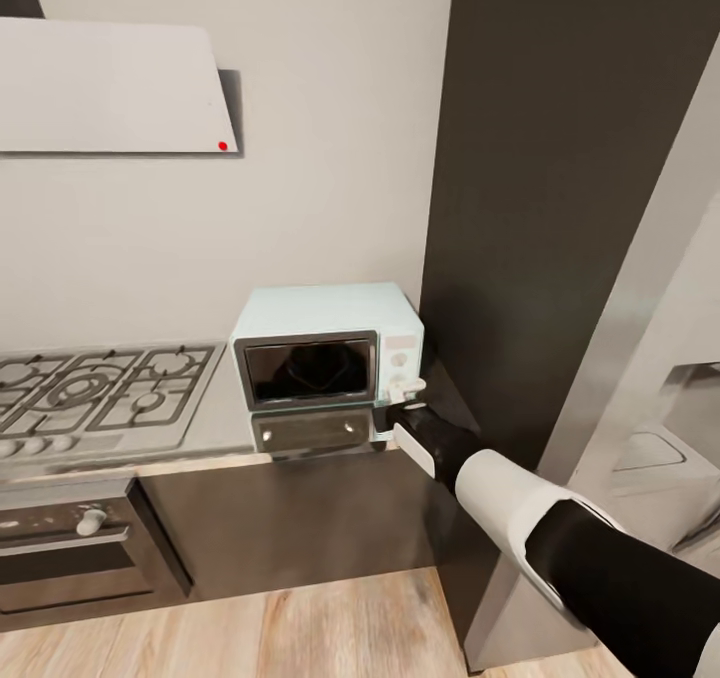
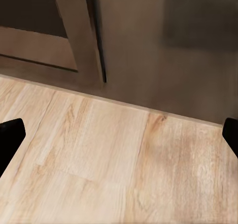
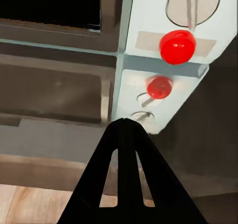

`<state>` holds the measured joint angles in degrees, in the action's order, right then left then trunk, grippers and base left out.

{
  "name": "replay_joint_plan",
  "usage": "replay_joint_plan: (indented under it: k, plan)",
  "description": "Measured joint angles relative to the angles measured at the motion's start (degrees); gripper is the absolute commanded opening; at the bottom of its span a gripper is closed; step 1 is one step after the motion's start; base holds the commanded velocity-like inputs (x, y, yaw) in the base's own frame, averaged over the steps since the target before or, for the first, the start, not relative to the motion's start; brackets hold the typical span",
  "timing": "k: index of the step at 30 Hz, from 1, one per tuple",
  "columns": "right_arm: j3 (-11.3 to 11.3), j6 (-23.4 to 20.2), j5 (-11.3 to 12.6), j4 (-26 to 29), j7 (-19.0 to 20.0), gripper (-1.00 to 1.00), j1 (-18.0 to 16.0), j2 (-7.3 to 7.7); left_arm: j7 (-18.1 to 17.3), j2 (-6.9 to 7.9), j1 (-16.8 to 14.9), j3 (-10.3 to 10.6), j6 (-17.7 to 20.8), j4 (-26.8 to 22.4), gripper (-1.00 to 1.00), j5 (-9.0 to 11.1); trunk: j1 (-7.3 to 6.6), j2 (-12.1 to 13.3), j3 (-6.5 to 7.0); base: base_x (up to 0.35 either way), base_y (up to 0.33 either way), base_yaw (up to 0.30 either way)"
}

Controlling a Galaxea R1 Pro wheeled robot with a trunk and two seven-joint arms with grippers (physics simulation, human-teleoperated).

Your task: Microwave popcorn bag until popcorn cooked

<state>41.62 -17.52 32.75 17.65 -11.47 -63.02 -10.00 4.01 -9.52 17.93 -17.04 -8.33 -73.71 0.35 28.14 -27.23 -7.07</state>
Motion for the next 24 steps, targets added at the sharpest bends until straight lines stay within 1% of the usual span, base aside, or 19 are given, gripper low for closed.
replay_joint_plan:
  k: [5, 7, 11, 15, 17, 19, 24]
  plan:
    - [-0.12, 0.11, 0.09, -0.04, -0.22, -1.00, -0.15, 0.00, 0.00, 0.05, -0.67, -0.03, 0.00, 0.51, 1.00, 0.00, 0.00, 0.01, 0.00, 0.297, 0.000, 0.000]
    - [-0.13, 0.20, 0.12, -0.04, -0.27, -1.00, -0.18, 0.00, 0.00, 0.46, -1.92, -0.12, -0.02, 2.30, 1.00, 0.01, 0.02, 0.02, 0.00, 0.073, 0.000, 0.000]
    - [-0.26, 0.48, 0.19, -0.23, -0.40, -1.00, -0.18, 0.00, 0.00, 0.95, -2.40, 0.37, -0.06, 3.31, 1.00, -0.09, 0.02, 0.01, 0.00, 0.019, 0.000, 0.000]
    - [-0.37, 0.58, 0.24, -0.29, -0.43, -1.00, -0.18, 0.00, 0.00, 0.95, -2.50, 0.56, -0.11, 3.60, 1.00, -0.09, 0.02, 0.01, 0.00, 0.026, -0.020, 0.000]
    - [-0.35, 0.62, 0.29, -0.30, -0.44, -1.00, -0.19, 0.00, 0.02, 0.95, -2.54, 0.53, -0.12, 3.93, 1.00, -0.10, 0.01, 0.00, 0.00, 0.154, -0.136, 0.000]
    - [-0.32, 1.06, 0.32, -0.39, -0.45, -1.00, -0.16, 0.00, 0.07, 0.97, -2.78, 0.48, -0.11, 4.35, 1.00, -0.11, 0.00, 0.01, 0.00, 0.155, -0.143, 0.000]
    - [-0.40, 2.50, 0.40, -1.98, -0.45, -1.00, -0.12, 0.00, 0.09, 1.00, -2.91, 0.36, -0.18, 5.30, 1.00, -0.07, 0.02, 0.01, 0.00, 0.022, -0.020, 0.000]
